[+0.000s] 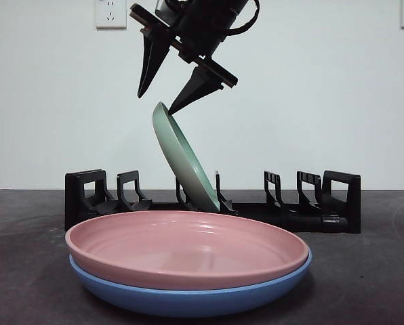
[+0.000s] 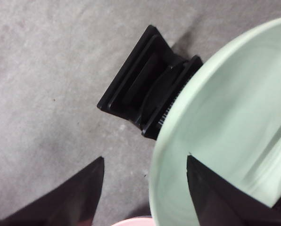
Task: Place the plate
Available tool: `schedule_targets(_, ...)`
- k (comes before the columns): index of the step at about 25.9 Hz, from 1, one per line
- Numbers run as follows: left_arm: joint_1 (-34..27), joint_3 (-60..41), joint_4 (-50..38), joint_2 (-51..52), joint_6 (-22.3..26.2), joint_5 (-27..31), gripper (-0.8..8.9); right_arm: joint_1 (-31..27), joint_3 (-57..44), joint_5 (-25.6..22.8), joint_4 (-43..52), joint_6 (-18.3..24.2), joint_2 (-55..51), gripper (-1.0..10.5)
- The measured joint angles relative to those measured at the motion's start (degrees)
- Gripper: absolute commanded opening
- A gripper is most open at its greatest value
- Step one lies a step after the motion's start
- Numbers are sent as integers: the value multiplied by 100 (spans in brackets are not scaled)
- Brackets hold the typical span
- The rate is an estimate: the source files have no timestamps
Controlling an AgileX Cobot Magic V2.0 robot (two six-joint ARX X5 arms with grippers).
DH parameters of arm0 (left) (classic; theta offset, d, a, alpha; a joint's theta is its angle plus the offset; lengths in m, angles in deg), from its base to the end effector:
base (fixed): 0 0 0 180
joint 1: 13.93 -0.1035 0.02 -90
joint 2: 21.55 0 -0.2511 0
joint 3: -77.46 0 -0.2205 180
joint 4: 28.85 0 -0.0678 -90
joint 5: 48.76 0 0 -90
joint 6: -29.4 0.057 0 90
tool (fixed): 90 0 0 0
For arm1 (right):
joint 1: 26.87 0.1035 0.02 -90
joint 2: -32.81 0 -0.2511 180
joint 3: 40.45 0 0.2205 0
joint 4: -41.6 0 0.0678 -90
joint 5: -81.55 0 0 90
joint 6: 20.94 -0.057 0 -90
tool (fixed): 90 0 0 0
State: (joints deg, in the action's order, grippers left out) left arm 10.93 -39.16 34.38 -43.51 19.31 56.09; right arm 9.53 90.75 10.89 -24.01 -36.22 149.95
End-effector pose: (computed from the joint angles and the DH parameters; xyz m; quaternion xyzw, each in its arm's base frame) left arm 0.0665 -0.0147 0.2976 -0.0220 0.1848 -0.0697 0.9801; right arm 0.3301 0.2668 0.2853 0.0419 0.4822 0.3600 0.7976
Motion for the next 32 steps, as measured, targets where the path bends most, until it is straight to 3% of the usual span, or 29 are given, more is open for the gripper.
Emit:
schedule_targets(6,0,0,15,0,0,2,247,33,4,-4,-2,-17,155,23)
schedule_targets(14,0,0,17,0,0,2,247,101,4,-4,-50,7,35,16)
schedule_targets(18,0,0,17,0,0,2,247,223,4,-13,-44,267,-614,16)
schedule_targets(22,0,0,17,0,0,0,247,494,7,-649,212,754,-1217,16)
schedule_targets(32,0,0,17,0,0,2,247,1126,-568,-1344,1399,1045,-2059,16)
